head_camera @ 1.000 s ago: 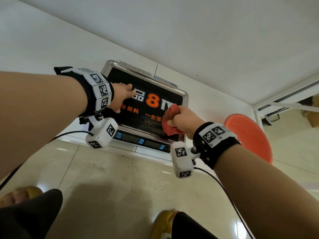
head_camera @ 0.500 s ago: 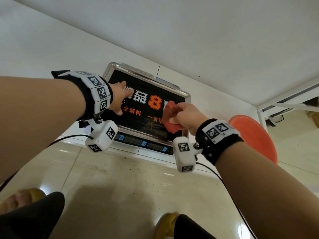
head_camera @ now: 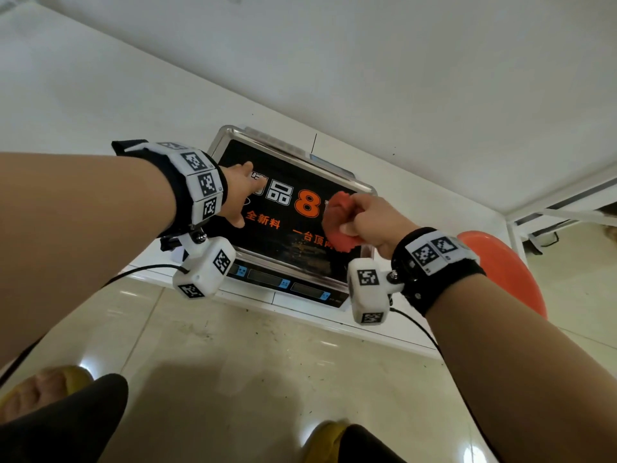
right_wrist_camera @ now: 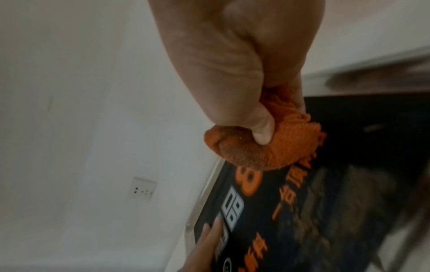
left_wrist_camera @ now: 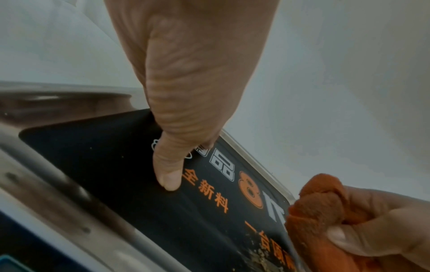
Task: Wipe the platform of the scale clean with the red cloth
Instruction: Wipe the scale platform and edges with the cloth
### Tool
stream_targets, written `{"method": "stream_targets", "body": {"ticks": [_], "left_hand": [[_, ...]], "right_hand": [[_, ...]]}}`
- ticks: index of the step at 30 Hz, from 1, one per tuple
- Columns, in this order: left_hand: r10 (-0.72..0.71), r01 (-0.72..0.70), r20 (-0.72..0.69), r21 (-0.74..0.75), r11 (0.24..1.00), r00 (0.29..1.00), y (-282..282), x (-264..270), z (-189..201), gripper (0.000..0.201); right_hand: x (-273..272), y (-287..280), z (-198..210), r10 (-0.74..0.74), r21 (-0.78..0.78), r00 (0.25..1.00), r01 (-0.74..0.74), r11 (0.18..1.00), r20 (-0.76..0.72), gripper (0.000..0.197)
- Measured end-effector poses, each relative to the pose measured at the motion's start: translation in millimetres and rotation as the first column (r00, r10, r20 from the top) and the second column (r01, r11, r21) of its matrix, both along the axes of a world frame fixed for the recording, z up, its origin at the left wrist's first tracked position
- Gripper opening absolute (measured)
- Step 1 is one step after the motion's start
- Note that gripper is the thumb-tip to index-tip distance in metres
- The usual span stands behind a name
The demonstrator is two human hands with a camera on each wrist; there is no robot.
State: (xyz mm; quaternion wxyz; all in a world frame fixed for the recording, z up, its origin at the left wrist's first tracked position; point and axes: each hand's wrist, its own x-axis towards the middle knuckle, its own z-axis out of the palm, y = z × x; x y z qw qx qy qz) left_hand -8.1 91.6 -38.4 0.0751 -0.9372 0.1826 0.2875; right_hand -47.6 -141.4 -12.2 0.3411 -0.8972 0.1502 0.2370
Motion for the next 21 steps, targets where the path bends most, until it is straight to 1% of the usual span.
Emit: {"method": "stream_targets", "body": {"ticks": [3,4,5,6,7,8,9,10,11,13,16,19,20,21], "left_hand": [[-0.001,0.001,0.001,-0.004,1.0,1.0,-0.4,-1.1,0.3,0.097],[-0.004,0.004,0.002,-0.005,1.0,1.0,-0.9,-0.5,0.3,0.097],[-0.005,0.005,0.001,-0.004,1.0,1.0,-0.8,0.1,0.3,0.097],[-0.004,0.004,-0.002,-0.002,1.0,1.0,-0.9,0.4,-0.2,0.098],[-0.002,0.002,-0.004,0.0,1.0,1.0,-0.8,0.7,-0.5,0.098],[0.0,0.0,-0.008,0.0,1.0,1.0,-1.0,0.5,-0.9,0.099],[0.002,-0.002,-0.009,-0.001,1.0,1.0,-1.5,0.7,-1.2,0.099],[0.003,-0.003,-0.006,0.0,1.0,1.0,-1.4,1.2,-1.0,0.099],[0.002,-0.002,-0.005,0.001,1.0,1.0,-1.1,1.6,-1.4,0.099],[0.0,0.0,-0.003,0.0,1.0,1.0,-0.7,1.1,-2.0,0.098],[-0.004,0.004,0.008,-0.014,1.0,1.0,-0.5,1.0,-2.6,0.097],[-0.009,0.009,0.012,-0.005,1.0,1.0,-0.9,0.8,-2.7,0.097],[-0.007,0.007,0.01,-0.001,1.0,1.0,-0.8,0.7,-3.0,0.097],[-0.003,0.003,0.007,0.0,1.0,1.0,-0.9,1.0,-3.3,0.097]], "right_hand": [[-3.8,-11.8,0.9,-0.015,-0.174,1.0,0.017,0.985,0.01,0.028],[-8.9,-11.8,-0.5,-0.041,-0.178,0.999,0.039,0.983,-0.005,0.024],[-14.4,-9.6,-3.5,-0.045,-0.169,0.998,0.039,0.985,-0.032,0.02],[-16.7,-6.3,-7.4,-0.029,-0.165,0.998,0.02,0.986,-0.056,0.021],[-17.4,-2.1,-9.3,-0.01,-0.151,0.996,-0.004,0.989,-0.089,0.026],[-18.3,1.5,-10.5,-0.007,-0.093,0.991,-0.005,0.996,-0.133,0.032],[-16.1,3.3,-9.7,-0.025,-0.015,0.985,0.023,1.0,-0.169,0.036],[-9.8,2.8,-9.4,-0.06,0.047,0.984,0.069,0.997,-0.169,0.039],[-3.8,2.4,-5.2,-0.098,0.106,0.984,0.114,0.988,-0.152,0.04],[9.3,-5.8,0.1,-0.202,0.172,0.976,0.213,0.962,-0.083,0.041],[20.1,-17.3,-0.7,-0.25,0.144,0.968,0.247,0.958,-0.003,0.046],[16.5,-12.5,-6.7,-0.196,0.007,0.978,0.196,0.981,0.071,0.04],[16.3,-10.7,-12.3,-0.161,-0.014,0.984,0.163,0.987,0.075,0.037],[12.7,-6.4,-15.4,-0.122,-0.001,0.991,0.123,0.992,0.054,0.035]]}}
